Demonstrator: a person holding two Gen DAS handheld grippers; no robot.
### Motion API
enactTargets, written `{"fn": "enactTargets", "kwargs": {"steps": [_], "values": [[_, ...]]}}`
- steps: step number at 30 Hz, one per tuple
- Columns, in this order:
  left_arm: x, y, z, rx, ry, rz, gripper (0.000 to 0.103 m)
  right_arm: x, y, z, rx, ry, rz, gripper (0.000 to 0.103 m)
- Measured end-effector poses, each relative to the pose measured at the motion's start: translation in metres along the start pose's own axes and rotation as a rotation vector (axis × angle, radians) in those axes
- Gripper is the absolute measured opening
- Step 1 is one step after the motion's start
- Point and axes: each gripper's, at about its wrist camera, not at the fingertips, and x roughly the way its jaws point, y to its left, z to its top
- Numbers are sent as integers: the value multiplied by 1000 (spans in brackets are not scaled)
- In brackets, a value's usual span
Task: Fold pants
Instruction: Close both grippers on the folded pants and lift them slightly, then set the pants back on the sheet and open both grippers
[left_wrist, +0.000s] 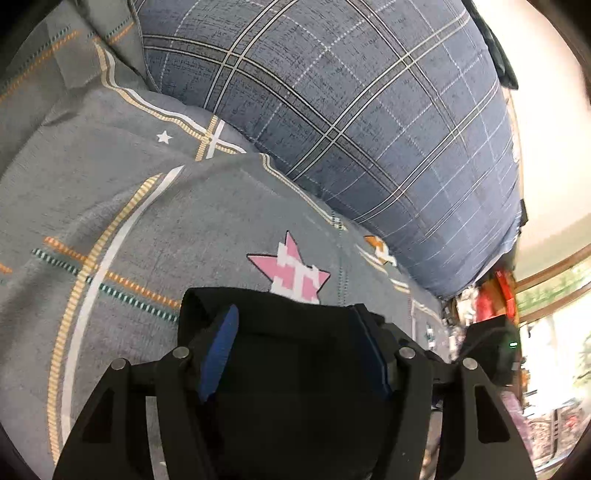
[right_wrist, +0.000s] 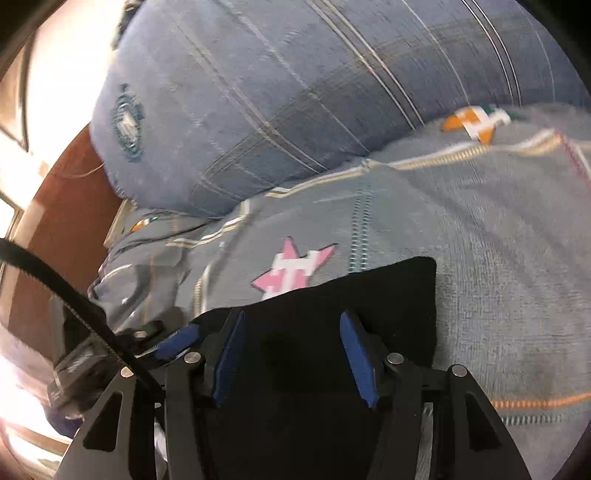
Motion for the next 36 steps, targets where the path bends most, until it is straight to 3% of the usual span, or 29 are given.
{"fn": "enactTargets", "kwargs": {"steps": [4, 8, 12, 16, 22, 26, 31, 36], "values": [[1, 4, 2, -1, -2, -18, 62, 2, -13, 3, 48, -32, 49, 58], [-16, 0, 0, -15, -6, -39, 62, -17, -11, 2, 57, -77, 23, 59], [-52, -17, -16, 66, -54, 57, 62, -57, -4, -13, 26, -157, 3, 63], [-90, -39, -54, 182, -151, 199, 65, -97, 6, -44, -34, -214, -39, 66], [-138, -71, -118, 306, -371, 377, 69, -131, 32, -109, -150, -271, -94, 68], [-169, -95, -156, 385, -523, 466, 84, -147, 52, -151, -219, -304, -115, 71], [-211, -116, -192, 389, -714, 538, 103, -161, 78, -194, -307, -354, -165, 74], [-239, -127, -212, 359, -816, 613, 103, -166, 91, -221, -353, -383, -202, 77]]}}
